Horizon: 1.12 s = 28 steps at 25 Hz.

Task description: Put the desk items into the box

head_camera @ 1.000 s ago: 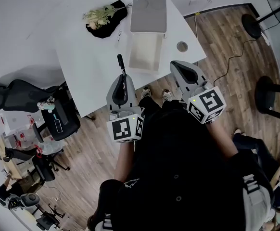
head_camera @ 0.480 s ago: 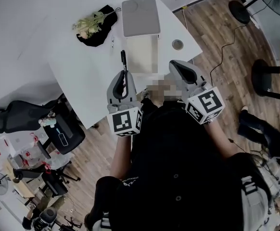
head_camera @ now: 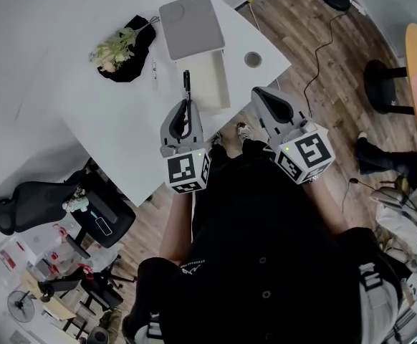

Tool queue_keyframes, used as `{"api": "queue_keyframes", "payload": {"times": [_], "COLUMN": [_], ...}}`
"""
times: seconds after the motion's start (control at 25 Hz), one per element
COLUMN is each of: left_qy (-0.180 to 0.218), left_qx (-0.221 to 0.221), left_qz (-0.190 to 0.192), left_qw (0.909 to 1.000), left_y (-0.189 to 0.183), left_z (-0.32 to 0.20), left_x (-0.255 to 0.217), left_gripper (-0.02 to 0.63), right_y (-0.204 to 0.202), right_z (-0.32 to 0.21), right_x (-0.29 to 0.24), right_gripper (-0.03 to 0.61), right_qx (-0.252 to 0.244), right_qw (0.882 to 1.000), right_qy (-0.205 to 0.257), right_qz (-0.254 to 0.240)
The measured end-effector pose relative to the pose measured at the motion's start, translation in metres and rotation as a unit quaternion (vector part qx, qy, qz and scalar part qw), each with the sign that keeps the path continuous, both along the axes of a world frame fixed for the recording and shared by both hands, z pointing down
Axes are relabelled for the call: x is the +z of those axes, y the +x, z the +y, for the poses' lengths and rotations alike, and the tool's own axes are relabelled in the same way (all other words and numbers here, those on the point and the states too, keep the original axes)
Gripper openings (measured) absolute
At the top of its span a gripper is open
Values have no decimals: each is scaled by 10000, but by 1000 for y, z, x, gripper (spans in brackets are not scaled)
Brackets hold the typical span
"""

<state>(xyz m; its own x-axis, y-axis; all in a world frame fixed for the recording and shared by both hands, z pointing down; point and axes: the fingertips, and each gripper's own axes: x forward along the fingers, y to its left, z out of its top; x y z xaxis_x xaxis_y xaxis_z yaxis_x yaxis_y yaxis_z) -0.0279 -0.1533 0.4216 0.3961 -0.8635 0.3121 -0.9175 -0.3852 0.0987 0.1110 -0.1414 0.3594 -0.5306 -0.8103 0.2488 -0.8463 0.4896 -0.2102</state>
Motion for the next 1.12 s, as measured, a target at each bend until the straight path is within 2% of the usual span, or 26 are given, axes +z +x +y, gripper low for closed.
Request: {"api": "queue_keyframes", "payload": {"times": [0.44,1.12], "left_qy": [-622,-1695], "left_qx": [619,1094], "left_qz": [-186,-671], "left_qw": [9960,9771], "left_y": [14,34], "left_z": [-26,-54], "left_x": [56,159], "left_gripper": [46,46], "right_y": [11,27], "right_z": [-1,-20], "right_x": [12,30], "right_gripper": [-2,-2], "right_qx": [647,1144], "right_qw": [9977,9923], "right_qy": [-176,-414], "right_qz": [116,230]}}
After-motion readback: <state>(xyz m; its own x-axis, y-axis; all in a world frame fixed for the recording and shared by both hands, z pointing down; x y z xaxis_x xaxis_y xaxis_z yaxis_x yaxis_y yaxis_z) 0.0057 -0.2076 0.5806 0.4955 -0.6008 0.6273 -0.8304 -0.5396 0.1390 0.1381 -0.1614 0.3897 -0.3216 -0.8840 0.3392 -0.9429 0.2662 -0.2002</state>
